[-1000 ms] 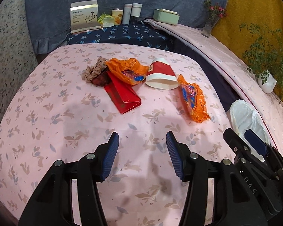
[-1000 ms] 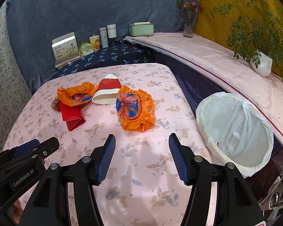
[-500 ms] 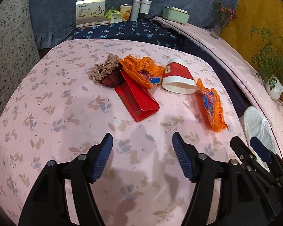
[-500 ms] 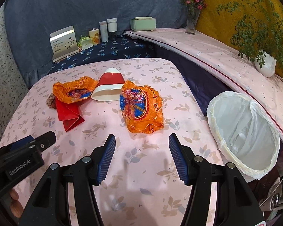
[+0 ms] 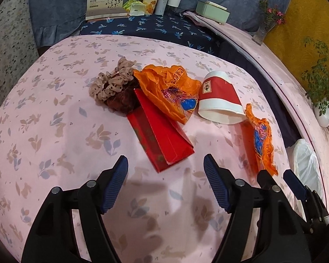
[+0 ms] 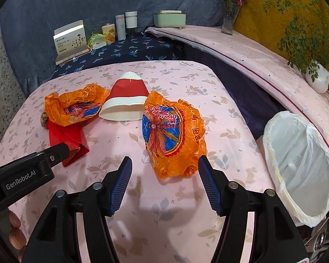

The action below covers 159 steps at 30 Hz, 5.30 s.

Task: Collect trash
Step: 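Move both grippers back toward the orange bags on the table, then grasp the red packet with the left gripper while the right gripper grasps an orange bag, then carry the red packet and orange bag over the trash bin, then open both grippers to drop the packet and bag into the bin, then move both grippers back to the paper cup and remaining orange bag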

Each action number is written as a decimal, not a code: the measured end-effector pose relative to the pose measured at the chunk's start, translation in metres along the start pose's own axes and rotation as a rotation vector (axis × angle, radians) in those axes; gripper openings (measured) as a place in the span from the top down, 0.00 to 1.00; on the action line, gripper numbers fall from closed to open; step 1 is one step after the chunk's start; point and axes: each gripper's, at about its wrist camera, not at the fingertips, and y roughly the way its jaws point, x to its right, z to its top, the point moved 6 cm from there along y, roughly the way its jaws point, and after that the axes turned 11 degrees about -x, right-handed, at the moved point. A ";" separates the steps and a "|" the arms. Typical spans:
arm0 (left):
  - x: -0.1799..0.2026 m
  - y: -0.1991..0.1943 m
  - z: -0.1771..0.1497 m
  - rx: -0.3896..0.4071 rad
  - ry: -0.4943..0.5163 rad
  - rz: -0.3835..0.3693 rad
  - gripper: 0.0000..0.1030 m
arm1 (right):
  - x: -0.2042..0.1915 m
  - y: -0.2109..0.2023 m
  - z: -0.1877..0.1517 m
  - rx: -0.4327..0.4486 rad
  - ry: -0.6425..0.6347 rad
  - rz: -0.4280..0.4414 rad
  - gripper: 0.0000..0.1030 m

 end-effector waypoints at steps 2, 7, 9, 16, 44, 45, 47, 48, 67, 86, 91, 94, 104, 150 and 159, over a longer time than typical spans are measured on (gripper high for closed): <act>-0.001 0.006 0.006 -0.004 -0.014 0.000 0.34 | 0.000 0.008 0.004 -0.008 0.004 0.003 0.41; -0.002 0.021 0.017 -0.024 -0.031 0.002 0.35 | -0.002 0.023 0.010 -0.021 -0.003 0.004 0.41; -0.002 0.025 0.019 -0.030 -0.030 -0.005 0.42 | -0.002 0.028 0.010 -0.028 -0.006 0.004 0.44; 0.010 0.022 0.016 -0.026 0.016 -0.031 0.94 | -0.001 0.029 0.008 -0.043 -0.003 0.030 0.87; 0.139 -0.068 -0.047 0.090 0.227 -0.097 1.00 | 0.097 -0.103 -0.014 0.182 0.134 0.061 0.93; 0.146 -0.069 -0.049 0.092 0.239 -0.098 1.00 | 0.103 -0.105 -0.015 0.186 0.141 0.057 0.93; 0.158 -0.071 -0.053 0.093 0.258 -0.103 1.00 | 0.117 -0.110 -0.017 0.194 0.161 0.050 0.93; 0.163 -0.071 -0.055 0.094 0.267 -0.107 1.00 | 0.123 -0.111 -0.018 0.196 0.168 0.048 0.93; 0.280 -0.035 -0.078 0.010 0.482 -0.254 1.00 | 0.239 -0.091 -0.043 0.162 0.342 -0.017 0.93; 0.332 0.007 -0.089 -0.120 0.530 -0.391 0.97 | 0.278 -0.056 -0.058 0.101 0.413 -0.040 0.93; 0.321 0.014 -0.086 -0.121 0.486 -0.356 0.66 | 0.274 -0.054 -0.056 0.101 0.408 -0.041 0.84; 0.312 0.013 -0.081 -0.100 0.470 -0.324 0.65 | 0.271 -0.054 -0.054 0.104 0.406 -0.044 0.80; 0.264 0.005 -0.057 -0.050 0.364 -0.260 0.65 | 0.246 -0.061 -0.044 0.120 0.363 -0.038 0.72; 0.024 0.005 -0.026 0.008 -0.006 -0.031 0.39 | 0.042 -0.033 -0.010 0.051 0.049 0.016 0.51; 0.008 0.030 0.021 -0.026 -0.090 -0.071 0.37 | 0.024 -0.012 0.024 0.045 0.041 0.055 0.47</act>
